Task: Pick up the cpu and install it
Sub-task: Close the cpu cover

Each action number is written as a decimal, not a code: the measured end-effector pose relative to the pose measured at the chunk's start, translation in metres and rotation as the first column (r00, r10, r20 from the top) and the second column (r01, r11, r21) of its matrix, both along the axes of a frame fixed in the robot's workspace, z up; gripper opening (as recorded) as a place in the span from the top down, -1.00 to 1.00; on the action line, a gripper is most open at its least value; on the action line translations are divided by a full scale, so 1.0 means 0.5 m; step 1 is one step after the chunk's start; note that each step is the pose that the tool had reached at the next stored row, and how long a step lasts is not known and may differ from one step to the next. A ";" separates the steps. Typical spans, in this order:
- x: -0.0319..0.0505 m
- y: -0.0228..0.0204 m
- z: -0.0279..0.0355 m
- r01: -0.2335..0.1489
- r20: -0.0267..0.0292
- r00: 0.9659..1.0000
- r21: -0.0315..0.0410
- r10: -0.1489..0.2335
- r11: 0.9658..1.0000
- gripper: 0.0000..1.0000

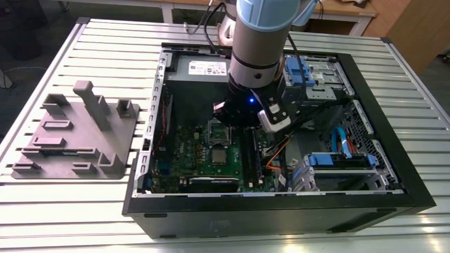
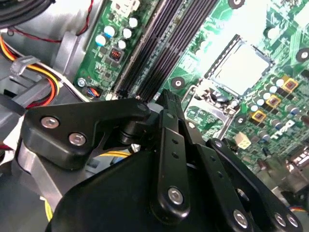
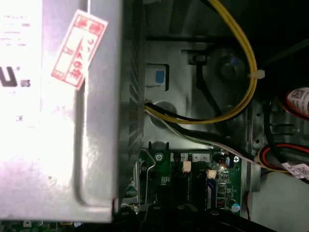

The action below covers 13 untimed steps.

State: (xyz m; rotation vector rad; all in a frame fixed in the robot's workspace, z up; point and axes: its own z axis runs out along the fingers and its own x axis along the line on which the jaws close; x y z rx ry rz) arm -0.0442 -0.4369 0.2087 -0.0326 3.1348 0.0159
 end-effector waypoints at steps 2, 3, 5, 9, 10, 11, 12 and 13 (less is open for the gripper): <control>0.000 0.0001 -0.001 -0.031 0.000 1.000 0.000 0.031 1.000 0.80; 0.000 0.0001 -0.001 -0.049 0.000 0.999 0.000 0.049 0.999 0.80; 0.000 0.0001 -0.002 -0.084 0.000 0.996 0.000 0.084 0.996 0.80; 0.000 0.0001 -0.003 -0.129 0.004 0.992 0.011 0.129 0.992 0.80; 0.000 0.0001 -0.003 -0.136 0.006 0.991 0.017 0.136 0.991 0.80; 0.000 0.0001 -0.003 -0.142 0.007 0.990 0.023 0.142 0.990 0.80; 0.000 0.0001 -0.003 -0.148 0.008 0.989 0.028 0.148 0.989 0.80; 0.000 0.0002 -0.003 -0.154 0.009 0.988 0.032 0.153 0.988 0.80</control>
